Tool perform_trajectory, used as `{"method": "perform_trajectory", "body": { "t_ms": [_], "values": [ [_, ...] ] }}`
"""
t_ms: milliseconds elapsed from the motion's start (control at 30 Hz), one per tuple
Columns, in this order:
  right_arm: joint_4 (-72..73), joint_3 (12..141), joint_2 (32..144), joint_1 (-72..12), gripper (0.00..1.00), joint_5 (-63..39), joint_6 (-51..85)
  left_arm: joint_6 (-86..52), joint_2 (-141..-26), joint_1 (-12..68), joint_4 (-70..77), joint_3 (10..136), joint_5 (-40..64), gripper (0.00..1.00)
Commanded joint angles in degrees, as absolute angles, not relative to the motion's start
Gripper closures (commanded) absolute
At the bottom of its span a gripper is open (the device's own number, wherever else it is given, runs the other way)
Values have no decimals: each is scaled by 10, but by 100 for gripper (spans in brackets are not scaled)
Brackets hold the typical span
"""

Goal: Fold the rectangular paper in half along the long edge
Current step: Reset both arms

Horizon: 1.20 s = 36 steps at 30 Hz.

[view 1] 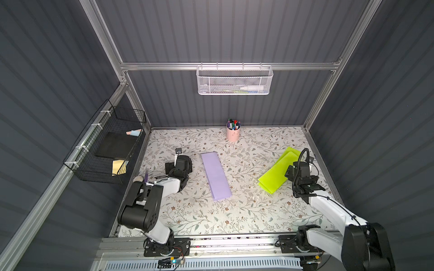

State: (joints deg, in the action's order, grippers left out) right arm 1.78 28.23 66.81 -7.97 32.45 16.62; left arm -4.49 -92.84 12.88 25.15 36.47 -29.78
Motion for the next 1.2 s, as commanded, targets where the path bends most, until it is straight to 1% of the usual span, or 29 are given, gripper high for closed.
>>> {"method": "perform_trajectory", "body": {
  "t_ms": [0, 67, 133, 233, 300, 467, 600, 700, 767, 800, 833, 900, 967, 1000, 1100, 1167],
  "values": [
    [139, 271, 712, -68, 1, 358, 120, -24, -943, 109, 341, 337, -272, 1],
    [142, 282, 721, -60, 1, 347, 121, -36, -946, 96, 386, 310, -257, 1],
    [198, 271, 730, -45, 1, 324, 105, -41, -947, 84, 435, 285, -239, 1],
    [203, 280, 743, -14, 1, 255, 109, -49, -943, 76, 426, 286, -226, 1],
    [199, 281, 742, -13, 1, 247, 111, -50, -942, 75, 428, 284, -225, 1],
    [203, 258, 711, -13, 1, 186, 114, -53, -940, 76, 434, 277, -236, 1],
    [221, 238, 690, -13, 1, 171, 108, -54, -934, 76, 453, 263, -238, 1],
    [233, 224, 670, -13, 1, 168, 105, -51, -923, 75, 553, 205, -222, 1],
    [240, 216, 662, -12, 1, 177, 108, -49, -945, 76, 616, 184, -219, 1],
    [245, 208, 651, -12, 1, 176, 110, -43, -951, 75, 622, 190, -218, 1],
    [254, 196, 641, -12, 1, 173, 109, -55, -940, 73, 584, 195, -216, 1],
    [274, 173, 615, -12, 1, 169, 107, -52, -948, 69, 607, 193, -212, 1],
    [281, 157, 597, -12, 1, 182, 115, -58, -942, 69, 584, 196, -211, 1],
    [283, 151, 588, -12, 1, 187, 115, -55, -946, 69, 600, 194, -213, 1],
    [250, 150, 563, -12, 1, 190, 120, -57, -944, 69, 594, 193, -220, 1],
    [243, 145, 547, -12, 1, 170, 118, -60, -941, 69, 587, 193, -222, 1]
  ]
}}
